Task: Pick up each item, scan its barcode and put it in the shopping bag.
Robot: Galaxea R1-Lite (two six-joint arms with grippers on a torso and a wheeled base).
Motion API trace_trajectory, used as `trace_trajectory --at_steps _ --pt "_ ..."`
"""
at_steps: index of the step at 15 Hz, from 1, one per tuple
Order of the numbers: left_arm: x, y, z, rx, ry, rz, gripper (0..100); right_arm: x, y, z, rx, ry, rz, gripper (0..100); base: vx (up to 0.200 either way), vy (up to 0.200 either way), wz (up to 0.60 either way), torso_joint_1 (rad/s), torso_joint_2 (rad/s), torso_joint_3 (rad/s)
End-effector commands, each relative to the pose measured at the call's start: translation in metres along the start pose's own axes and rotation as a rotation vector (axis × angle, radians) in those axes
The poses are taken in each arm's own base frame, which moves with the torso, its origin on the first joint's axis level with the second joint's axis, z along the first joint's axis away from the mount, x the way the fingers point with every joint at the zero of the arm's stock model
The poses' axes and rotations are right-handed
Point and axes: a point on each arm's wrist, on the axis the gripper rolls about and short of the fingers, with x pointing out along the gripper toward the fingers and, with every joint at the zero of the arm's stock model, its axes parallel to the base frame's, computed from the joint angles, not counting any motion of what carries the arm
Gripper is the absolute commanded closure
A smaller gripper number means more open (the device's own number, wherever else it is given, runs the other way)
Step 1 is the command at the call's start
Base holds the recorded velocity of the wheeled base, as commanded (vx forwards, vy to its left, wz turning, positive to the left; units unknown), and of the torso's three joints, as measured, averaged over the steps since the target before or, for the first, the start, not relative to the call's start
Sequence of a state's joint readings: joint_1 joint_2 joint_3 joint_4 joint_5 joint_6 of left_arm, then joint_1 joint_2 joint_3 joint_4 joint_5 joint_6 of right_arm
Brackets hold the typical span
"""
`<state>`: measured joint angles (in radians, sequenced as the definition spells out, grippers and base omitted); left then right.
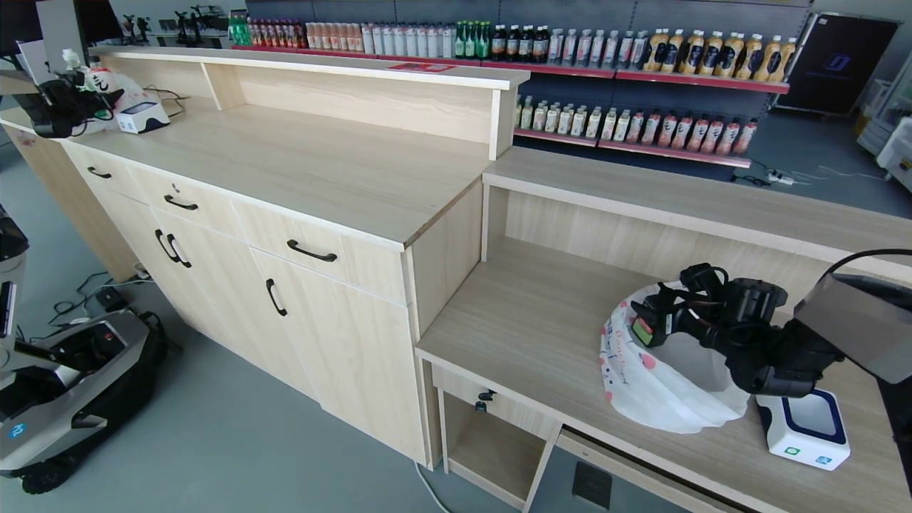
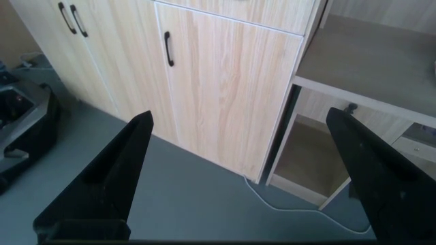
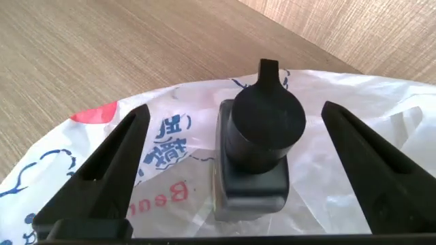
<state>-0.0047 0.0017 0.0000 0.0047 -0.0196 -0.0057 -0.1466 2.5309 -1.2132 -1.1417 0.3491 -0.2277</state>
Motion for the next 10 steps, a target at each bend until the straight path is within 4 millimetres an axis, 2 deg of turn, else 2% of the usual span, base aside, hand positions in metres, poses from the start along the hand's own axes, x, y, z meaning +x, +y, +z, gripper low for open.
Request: trace_trajectory --at_steps 1,3,4,5,6,8,10 --pt "0.000 0.000 0.000 0.000 0.000 0.000 0 -0.035 0.001 0.049 -0.002 -0.008 -0.002 0 0.000 0.000 0.00 0.000 0.00 0.000" --pt "0.000 0.000 0.000 0.000 0.000 0.000 0 -0.065 0.003 0.080 0.010 0.020 -0.003 0 0.000 0.000 0.00 0.000 0.00 0.000" --pt "0.000 0.000 0.000 0.000 0.000 0.000 0 -0.101 0.009 0.103 0.003 0.011 -0.011 0 0.000 0.000 0.00 0.000 0.00 0.000" --pt "0.000 0.000 0.000 0.000 0.000 0.000 0 -0.115 0.011 0.110 -0.002 0.005 -0.016 0 0.000 0.000 0.00 0.000 0.00 0.000" --pt "0.000 0.000 0.000 0.000 0.000 0.000 0 -0.169 0.024 0.130 -0.066 -0.019 -0.033 0 0.000 0.000 0.00 0.000 0.00 0.000" --pt "0.000 0.000 0.000 0.000 0.000 0.000 0 -0.221 0.032 0.142 -0.196 -0.030 -0.077 0 0.000 0.000 0.00 0.000 0.00 0.000" --pt "0.000 0.000 0.000 0.000 0.000 0.000 0 -0.252 0.025 0.161 -0.292 -0.041 -0.157 0 0.000 0.000 -0.60 0.000 0.00 0.000"
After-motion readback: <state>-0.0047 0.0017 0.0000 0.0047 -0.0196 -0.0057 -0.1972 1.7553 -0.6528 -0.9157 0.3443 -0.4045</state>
